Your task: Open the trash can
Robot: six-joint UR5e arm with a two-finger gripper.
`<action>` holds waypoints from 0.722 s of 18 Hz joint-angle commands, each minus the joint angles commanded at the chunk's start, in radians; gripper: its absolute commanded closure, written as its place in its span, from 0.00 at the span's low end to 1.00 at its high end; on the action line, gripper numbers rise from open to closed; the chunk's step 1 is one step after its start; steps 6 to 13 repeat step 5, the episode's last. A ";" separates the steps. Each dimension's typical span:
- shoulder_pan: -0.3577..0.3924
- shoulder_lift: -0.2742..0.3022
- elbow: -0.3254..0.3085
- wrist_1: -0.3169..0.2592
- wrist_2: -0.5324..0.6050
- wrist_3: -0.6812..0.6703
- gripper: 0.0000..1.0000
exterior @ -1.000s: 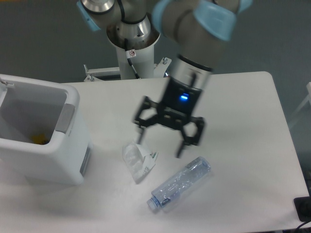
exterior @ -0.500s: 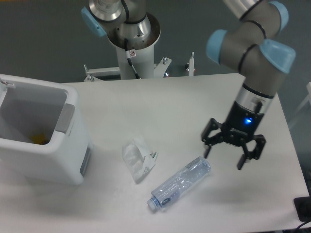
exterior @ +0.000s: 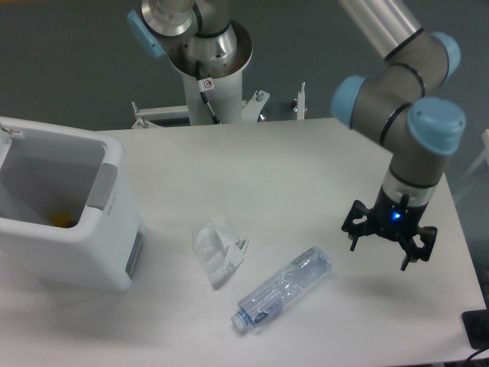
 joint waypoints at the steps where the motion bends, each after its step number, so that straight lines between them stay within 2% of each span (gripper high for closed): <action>1: -0.012 -0.006 0.000 -0.006 0.025 0.000 0.00; 13: -0.017 -0.011 -0.006 -0.006 0.039 0.014 0.00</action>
